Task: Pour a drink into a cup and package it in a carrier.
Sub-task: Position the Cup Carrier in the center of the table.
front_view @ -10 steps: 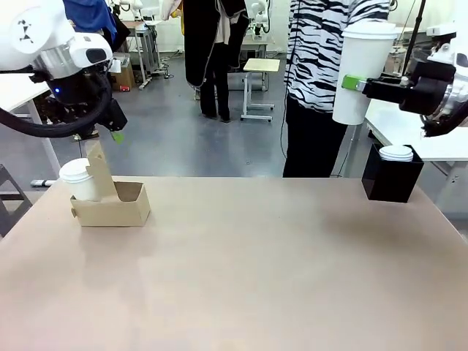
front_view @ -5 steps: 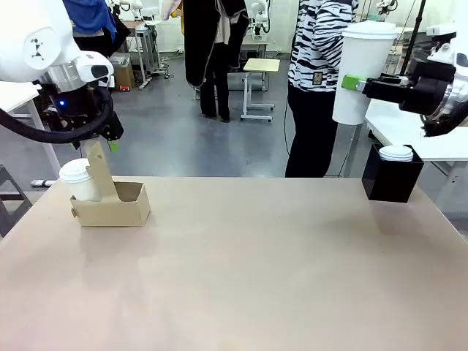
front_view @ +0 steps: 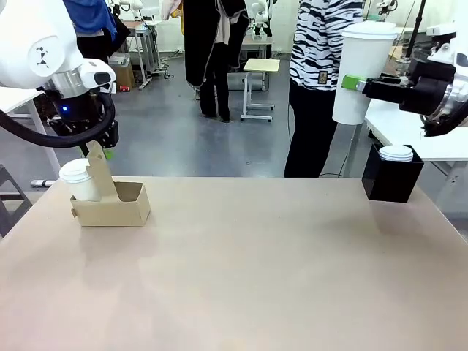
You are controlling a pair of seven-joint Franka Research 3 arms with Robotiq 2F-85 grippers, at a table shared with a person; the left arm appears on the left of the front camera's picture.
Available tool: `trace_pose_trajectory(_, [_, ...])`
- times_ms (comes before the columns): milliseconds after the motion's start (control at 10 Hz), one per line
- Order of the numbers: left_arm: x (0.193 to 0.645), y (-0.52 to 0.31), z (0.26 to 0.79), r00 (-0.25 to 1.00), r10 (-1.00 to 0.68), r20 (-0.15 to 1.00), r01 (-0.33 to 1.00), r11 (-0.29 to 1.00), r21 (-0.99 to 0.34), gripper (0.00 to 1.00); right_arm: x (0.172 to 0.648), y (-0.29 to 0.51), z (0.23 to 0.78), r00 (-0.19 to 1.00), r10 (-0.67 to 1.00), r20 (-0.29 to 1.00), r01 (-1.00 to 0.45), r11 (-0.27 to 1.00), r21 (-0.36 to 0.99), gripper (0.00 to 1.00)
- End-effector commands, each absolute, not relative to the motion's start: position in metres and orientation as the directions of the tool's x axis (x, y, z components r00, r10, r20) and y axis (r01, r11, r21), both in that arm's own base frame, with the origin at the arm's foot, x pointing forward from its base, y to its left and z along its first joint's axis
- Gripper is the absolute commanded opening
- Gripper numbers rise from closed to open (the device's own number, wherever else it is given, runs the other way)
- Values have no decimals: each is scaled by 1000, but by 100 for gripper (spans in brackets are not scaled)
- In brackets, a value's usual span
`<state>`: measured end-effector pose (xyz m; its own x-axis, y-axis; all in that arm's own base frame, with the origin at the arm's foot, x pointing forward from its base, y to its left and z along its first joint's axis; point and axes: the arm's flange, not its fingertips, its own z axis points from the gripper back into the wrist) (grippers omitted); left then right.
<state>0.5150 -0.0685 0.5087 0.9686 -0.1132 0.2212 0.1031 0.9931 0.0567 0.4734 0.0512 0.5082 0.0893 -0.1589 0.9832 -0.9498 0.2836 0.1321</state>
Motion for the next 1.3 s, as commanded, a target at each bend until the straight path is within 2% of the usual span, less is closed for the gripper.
trace_pose_trajectory(0, [517,-66,506,968,-100,232,82,993,88,0,477,54,514,68,-150,986,-950,292,110,80])
trace_pose_trajectory(100, [517,-64,504,970,-94,226,76,993,86,7,477,54,514,68,-150,986,-950,292,110,80])
trace_pose_trajectory(200, [518,-63,502,971,-95,221,77,993,87,0,477,54,514,68,-150,986,-950,292,110,80])
trace_pose_trajectory(900, [518,-63,501,973,-102,208,92,994,57,0,477,54,514,68,-150,986,-950,292,110,80])
trace_pose_trajectory(1000, [518,-63,501,973,-100,208,90,994,56,4,477,54,514,68,-150,986,-950,292,110,80])
trace_pose_trajectory(1200, [506,-65,533,971,-45,237,36,999,40,2,477,54,514,68,-150,986,-950,292,110,80])
